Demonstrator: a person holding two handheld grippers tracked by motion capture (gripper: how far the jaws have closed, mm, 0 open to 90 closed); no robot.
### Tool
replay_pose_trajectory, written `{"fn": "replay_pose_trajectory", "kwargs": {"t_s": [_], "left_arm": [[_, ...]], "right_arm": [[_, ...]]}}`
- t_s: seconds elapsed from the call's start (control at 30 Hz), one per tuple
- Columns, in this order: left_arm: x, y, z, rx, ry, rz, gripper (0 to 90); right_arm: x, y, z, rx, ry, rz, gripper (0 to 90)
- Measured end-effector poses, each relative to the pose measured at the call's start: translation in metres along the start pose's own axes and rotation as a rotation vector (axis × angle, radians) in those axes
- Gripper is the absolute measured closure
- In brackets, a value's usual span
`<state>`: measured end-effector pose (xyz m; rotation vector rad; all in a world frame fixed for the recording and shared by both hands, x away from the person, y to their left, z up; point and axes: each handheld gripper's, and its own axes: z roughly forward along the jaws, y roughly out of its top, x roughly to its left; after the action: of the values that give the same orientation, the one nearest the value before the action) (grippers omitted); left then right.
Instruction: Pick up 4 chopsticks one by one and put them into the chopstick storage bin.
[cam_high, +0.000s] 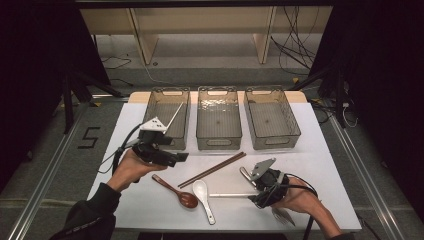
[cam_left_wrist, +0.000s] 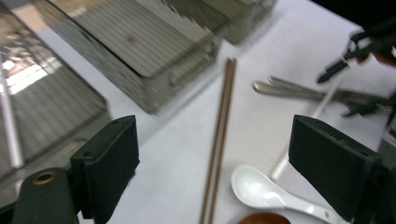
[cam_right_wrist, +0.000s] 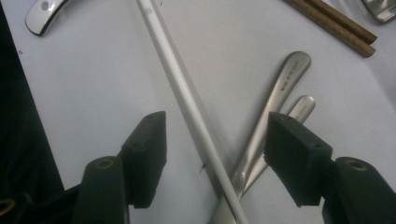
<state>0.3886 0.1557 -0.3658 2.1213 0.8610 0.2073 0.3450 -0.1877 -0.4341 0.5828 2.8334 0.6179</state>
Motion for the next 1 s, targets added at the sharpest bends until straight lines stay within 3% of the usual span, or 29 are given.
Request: {"fn": "replay_pose_trajectory", "kwargs": {"t_s": [0.13, 0.27, 0.5, 1.0], "left_arm": [[-0.012, -0.009, 0.009, 0.017, -0.021, 0.027, 15.3], [-0.015, -0.017, 0.014, 0.038, -0.036, 0.037, 15.3], [-0.014, -0.032, 0.016, 0.060, 0.012, 0.060, 15.3], [-0.017, -0.044, 0.013, 0.058, 0.022, 0.087, 15.3]], "right_arm": [[-0.001, 0.002, 0.005, 0.022, 0.016, -0.019, 46.0], [0.000, 0.003, 0.011, 0.053, 0.031, -0.030, 50.1], [0.001, 0.005, 0.018, 0.096, 0.042, -0.063, 57.5], [0.001, 0.006, 0.028, 0.158, 0.042, -0.108, 69.9]]}}
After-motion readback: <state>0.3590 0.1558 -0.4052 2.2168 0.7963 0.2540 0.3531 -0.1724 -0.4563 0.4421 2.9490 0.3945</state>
